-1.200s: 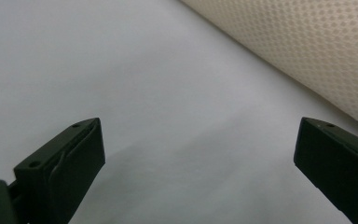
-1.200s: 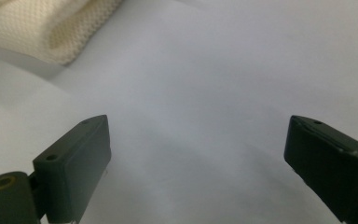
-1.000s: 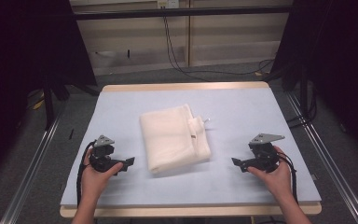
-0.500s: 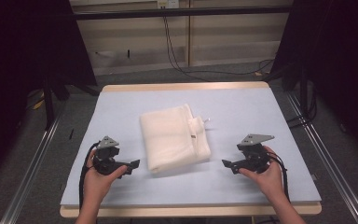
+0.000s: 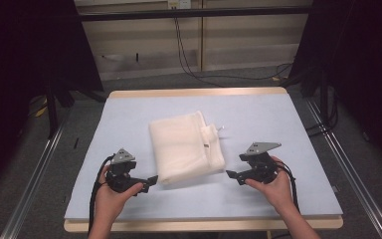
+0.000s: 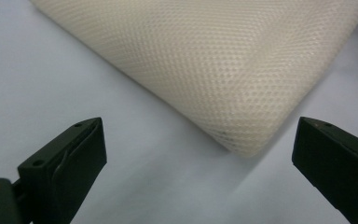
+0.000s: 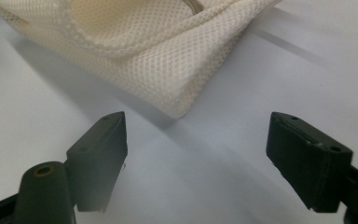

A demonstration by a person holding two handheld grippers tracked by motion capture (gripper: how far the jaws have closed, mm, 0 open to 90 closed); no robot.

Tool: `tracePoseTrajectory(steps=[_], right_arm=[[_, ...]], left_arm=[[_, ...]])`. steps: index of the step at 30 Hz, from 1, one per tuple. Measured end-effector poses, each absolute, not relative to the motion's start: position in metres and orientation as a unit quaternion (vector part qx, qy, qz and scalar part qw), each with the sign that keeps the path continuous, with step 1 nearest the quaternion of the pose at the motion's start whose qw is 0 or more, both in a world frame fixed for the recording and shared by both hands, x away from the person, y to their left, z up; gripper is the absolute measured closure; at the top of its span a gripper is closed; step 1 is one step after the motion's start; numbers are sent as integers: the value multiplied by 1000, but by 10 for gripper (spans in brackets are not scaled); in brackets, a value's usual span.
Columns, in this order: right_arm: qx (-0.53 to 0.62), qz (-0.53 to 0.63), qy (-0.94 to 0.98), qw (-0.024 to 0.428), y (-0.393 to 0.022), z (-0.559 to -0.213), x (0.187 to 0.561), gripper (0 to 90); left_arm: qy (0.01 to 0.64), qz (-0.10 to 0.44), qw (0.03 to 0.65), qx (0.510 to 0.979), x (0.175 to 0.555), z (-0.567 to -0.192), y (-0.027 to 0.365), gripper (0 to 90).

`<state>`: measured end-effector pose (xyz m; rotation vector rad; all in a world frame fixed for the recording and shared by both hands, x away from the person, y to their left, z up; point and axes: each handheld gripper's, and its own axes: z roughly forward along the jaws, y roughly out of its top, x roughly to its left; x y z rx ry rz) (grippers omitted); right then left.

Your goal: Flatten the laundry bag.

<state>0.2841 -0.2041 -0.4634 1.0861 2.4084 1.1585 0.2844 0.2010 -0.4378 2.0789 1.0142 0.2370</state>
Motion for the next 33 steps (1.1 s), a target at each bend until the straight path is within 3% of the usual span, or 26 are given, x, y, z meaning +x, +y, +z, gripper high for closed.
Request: tracePoseTrajectory(steps=[22,33], right_arm=[[388,402,821,119,-199,-465,285,248],[390,411,815,123,-196,-464,284,358]], left_arm=[[332,82,399,851,284,-432,152,16],[307,97,393,861,289,-435,143,158]])
